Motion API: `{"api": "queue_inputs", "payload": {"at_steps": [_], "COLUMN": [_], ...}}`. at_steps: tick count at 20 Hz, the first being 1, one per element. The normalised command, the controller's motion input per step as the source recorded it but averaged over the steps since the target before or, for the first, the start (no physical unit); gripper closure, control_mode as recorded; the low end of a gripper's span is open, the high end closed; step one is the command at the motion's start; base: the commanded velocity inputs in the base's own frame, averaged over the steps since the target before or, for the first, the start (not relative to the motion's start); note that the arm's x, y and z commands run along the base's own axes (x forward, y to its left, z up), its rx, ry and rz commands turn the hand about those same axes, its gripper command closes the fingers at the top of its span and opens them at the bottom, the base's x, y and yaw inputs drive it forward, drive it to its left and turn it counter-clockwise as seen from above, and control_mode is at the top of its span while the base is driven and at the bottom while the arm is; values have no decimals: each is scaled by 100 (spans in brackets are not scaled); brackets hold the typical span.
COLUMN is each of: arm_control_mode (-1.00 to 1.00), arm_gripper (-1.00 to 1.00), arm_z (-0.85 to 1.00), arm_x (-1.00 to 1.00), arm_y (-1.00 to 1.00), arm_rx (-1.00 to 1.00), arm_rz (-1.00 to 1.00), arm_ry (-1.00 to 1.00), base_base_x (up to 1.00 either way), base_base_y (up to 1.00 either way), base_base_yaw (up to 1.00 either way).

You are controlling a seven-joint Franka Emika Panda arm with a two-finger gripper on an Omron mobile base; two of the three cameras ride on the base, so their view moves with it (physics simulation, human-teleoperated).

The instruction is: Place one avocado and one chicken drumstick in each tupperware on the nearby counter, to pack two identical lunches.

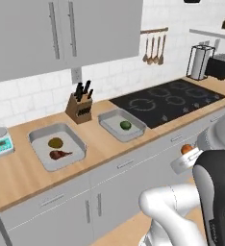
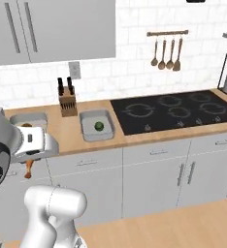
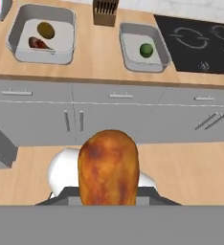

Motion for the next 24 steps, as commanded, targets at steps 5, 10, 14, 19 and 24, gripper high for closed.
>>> {"api": "queue_inputs", "payload": {"at_steps": [5,10,14,19,24], "arm_control_mode": [100,100,100,-100,-100], "arm_gripper": [100,100,100,100,100], "arm_z": [0,0,0,-17,-42], "arm_x": [0,0,0,37,69], "arm_y": [0,0,0,0,-1], "arm_rx": [0,0,0,2,1], "arm_rz": [0,0,0,13,11], "arm_ry": [0,0,0,6,2], "base_base_x": [100,100,100,60,0], "base_base_y": [-21,-3,0,0,0], "base_base_yaw": [14,18,27,21,0]}}
